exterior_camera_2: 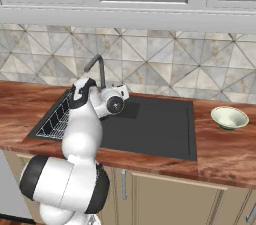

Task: Rinse each bowl for a few seconds and place them down in the sink or on the counter.

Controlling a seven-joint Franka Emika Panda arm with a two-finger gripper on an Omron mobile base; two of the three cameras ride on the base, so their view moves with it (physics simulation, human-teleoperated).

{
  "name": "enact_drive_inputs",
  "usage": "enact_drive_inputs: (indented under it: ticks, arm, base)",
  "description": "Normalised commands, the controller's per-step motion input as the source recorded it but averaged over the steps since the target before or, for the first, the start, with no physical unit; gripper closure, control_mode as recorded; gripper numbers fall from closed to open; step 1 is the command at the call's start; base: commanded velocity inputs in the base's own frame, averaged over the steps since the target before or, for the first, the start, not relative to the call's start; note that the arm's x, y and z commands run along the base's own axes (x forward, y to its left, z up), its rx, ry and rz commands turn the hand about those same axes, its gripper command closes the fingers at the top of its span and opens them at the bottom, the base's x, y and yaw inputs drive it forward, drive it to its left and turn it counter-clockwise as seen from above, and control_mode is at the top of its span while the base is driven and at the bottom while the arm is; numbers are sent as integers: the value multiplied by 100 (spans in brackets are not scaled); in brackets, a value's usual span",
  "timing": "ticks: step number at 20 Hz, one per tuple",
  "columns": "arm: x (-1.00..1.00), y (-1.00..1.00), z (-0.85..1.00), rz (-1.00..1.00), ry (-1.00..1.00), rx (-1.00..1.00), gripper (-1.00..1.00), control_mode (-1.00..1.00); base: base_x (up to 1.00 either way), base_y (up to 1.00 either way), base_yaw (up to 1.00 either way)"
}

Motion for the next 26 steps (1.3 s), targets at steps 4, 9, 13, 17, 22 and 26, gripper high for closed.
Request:
enact_drive_inputs:
  ticks: [4, 9, 13, 17, 22, 26]
  arm:
    - [16, 22, -8, -5, 0, 2, -100, -100]
    - [17, 23, -10, 0, 0, 3, -100, -100]
    - [14, 32, -10, 5, 0, 1, -100, -100]
    - [18, 23, -11, 4, 0, 2, -100, -100]
    - [10, -3, -20, 5, -8, 7, -100, -100]
    - [4, -12, -24, 6, -13, 10, -100, -100]
  base:
    - [0, 0, 0]
    - [0, 0, 0]
    - [0, 0, 0]
    - [0, 0, 0]
    - [0, 0, 0]
    - [0, 0, 0]
